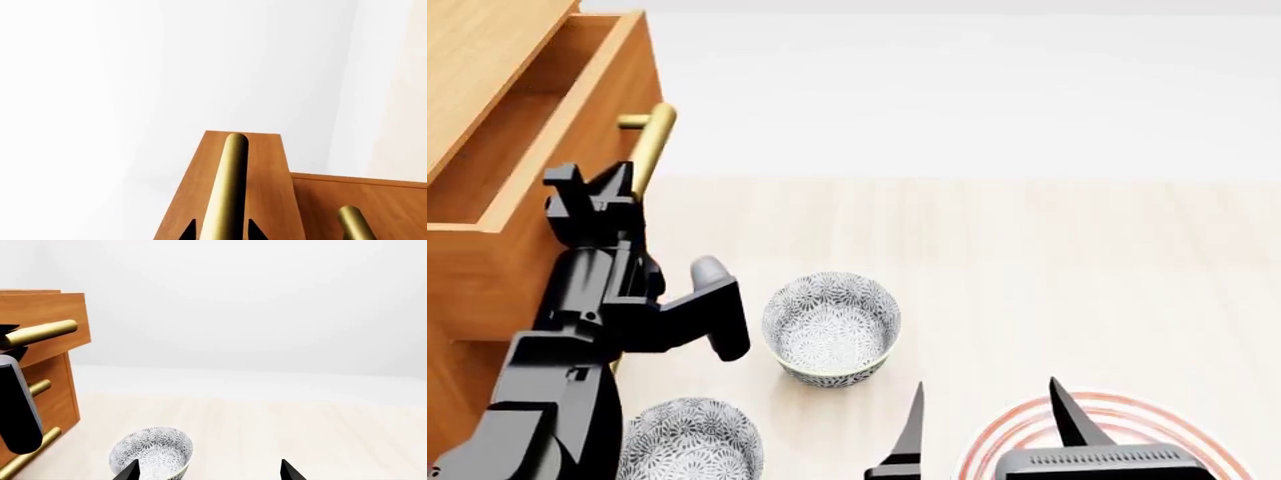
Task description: Open the top drawer of the cabinet.
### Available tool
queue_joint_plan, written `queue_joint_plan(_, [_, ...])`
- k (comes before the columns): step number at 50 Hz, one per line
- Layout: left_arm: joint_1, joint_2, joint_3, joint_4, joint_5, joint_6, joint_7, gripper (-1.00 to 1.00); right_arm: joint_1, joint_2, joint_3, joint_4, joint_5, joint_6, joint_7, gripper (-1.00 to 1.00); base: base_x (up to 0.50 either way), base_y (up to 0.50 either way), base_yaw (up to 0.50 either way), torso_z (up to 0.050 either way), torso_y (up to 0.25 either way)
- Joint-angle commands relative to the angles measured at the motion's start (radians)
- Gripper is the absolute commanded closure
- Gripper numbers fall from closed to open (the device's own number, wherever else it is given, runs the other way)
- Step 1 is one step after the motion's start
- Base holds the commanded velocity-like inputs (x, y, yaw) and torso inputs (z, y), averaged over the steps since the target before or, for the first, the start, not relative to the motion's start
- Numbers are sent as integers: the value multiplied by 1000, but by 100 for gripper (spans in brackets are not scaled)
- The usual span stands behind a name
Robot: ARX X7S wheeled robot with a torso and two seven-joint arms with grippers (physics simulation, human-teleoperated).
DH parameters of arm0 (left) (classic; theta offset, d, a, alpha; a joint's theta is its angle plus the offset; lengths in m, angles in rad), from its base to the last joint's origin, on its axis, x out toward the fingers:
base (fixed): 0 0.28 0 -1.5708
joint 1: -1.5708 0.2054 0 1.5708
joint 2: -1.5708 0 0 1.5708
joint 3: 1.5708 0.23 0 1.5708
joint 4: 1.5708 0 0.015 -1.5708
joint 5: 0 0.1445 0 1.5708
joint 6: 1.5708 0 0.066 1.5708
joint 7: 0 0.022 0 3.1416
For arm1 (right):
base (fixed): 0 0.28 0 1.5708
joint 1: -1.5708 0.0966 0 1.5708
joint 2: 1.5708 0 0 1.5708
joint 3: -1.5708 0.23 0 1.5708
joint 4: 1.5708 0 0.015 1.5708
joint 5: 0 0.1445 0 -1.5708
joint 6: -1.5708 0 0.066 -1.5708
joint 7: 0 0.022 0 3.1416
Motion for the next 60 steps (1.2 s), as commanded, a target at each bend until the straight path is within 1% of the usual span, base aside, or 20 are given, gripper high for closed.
queue_joint_plan(1, [31,12,18,85,125,-28,-12,100,-7,5,0,-2,2,-6,4,-100,0,0,0,0,0])
queue_joint_plan(16, [19,11,7,84,130,-36,-24,100,-12,10,0,-9,7,-8,11,-100,0,0,0,0,3])
queue_joint_plan(17, [18,14,3,79,126,-37,-24,-100,-13,10,0,-8,7,-10,10,-100,0,0,0,0,0])
queue_joint_plan(30, [6,21,15,66,131,-29,-20,-100,-12,21,10,-17,16,-3,18,-100,0,0,0,0,1])
queue_joint_plan(40, [28,25,49,114,155,-40,-2,-100,-20,23,29,-16,28,-13,23,-100,0,0,0,0,0])
queue_joint_plan(43, [42,29,42,167,123,-25,38,-100,-20,23,25,-14,22,-14,27,-100,0,0,0,0,0])
queue_joint_plan(50, [47,41,97,263,199,-87,79,-100,-12,23,25,-13,25,-7,33,-100,0,0,0,0,0])
queue_joint_plan(55, [24,53,99,291,215,-113,108,-100,-14,28,25,-17,26,-3,36,-100,0,0,0,0,0])
queue_joint_plan(60, [23,57,85,383,239,-174,150,-100,-8,29,13,-4,16,1,37,-100,0,0,0,0,0])
